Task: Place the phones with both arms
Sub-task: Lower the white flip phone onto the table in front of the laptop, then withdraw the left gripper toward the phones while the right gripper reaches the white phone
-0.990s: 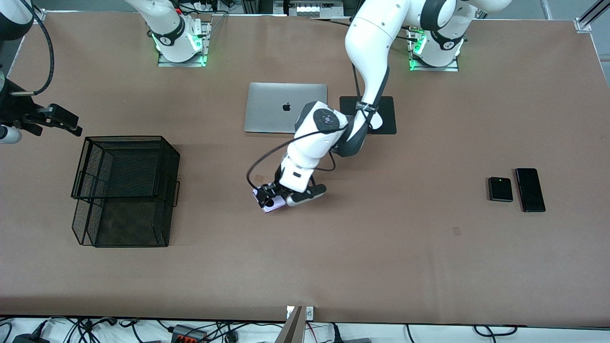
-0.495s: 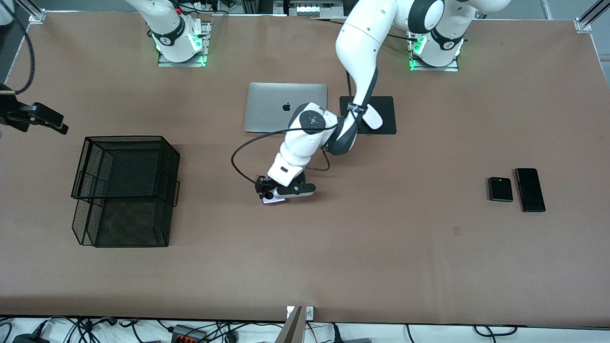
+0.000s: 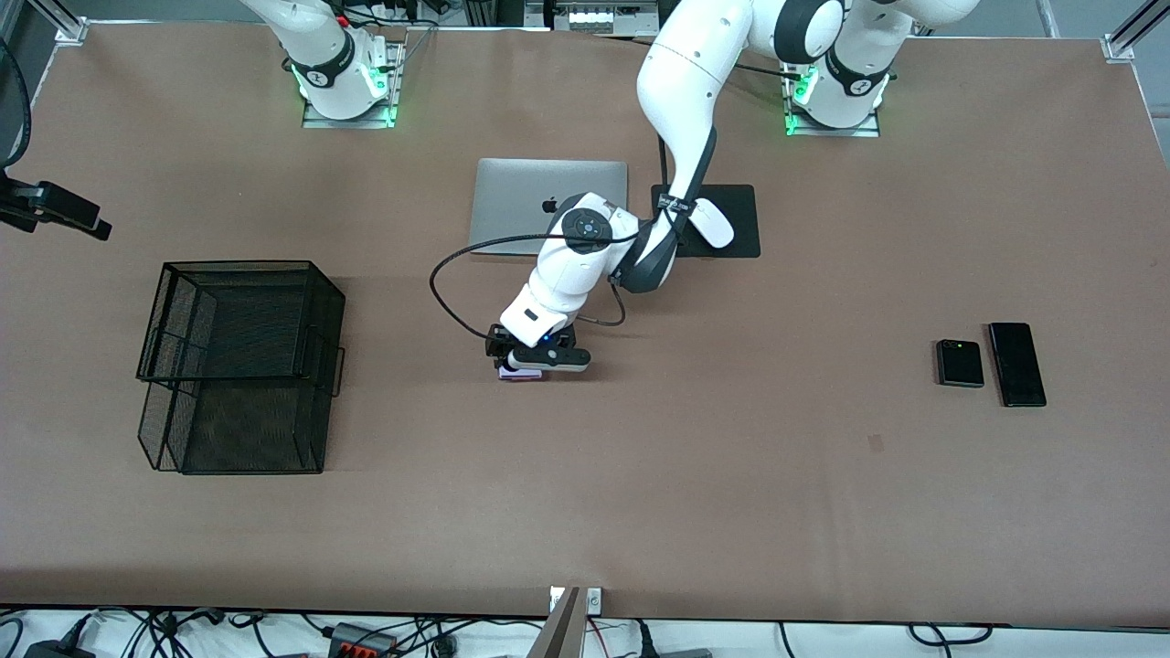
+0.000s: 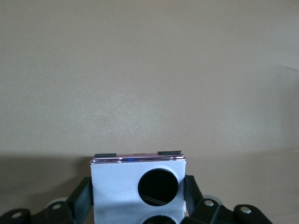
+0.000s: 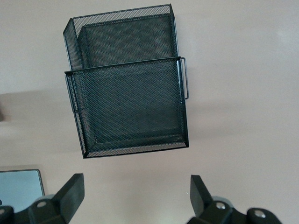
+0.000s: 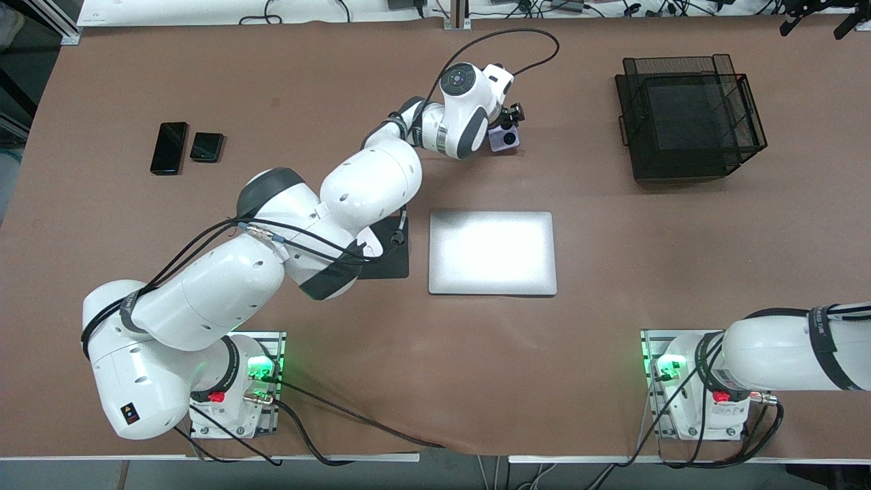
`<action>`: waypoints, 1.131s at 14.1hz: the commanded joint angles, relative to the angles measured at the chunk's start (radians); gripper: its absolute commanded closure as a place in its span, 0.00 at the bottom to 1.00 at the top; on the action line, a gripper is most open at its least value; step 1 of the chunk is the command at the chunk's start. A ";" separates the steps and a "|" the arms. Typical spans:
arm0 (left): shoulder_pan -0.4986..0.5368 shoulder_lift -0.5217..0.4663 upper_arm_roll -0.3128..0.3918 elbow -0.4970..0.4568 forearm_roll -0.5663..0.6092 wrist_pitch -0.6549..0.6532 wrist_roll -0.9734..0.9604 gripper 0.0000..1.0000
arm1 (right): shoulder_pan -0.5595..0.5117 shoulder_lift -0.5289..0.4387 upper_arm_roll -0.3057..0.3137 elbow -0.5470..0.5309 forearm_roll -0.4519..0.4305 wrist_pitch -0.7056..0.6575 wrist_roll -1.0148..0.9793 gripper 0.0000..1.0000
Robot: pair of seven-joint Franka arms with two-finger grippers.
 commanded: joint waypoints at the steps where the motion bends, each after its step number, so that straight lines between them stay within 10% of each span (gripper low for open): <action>1: -0.004 0.017 0.022 0.029 0.012 -0.014 0.009 0.34 | -0.007 -0.013 0.006 0.002 -0.003 -0.017 -0.004 0.00; 7: 0.002 0.012 0.017 0.029 0.012 -0.013 0.003 0.00 | 0.051 0.036 0.012 -0.003 0.004 -0.027 -0.011 0.00; 12: 0.045 -0.043 0.008 0.015 0.048 -0.019 0.004 0.00 | 0.229 0.096 0.012 0.017 -0.005 0.010 -0.006 0.00; 16: 0.232 -0.262 -0.217 -0.167 0.344 -0.051 0.004 0.00 | 0.240 0.125 0.012 0.025 0.011 0.032 -0.007 0.00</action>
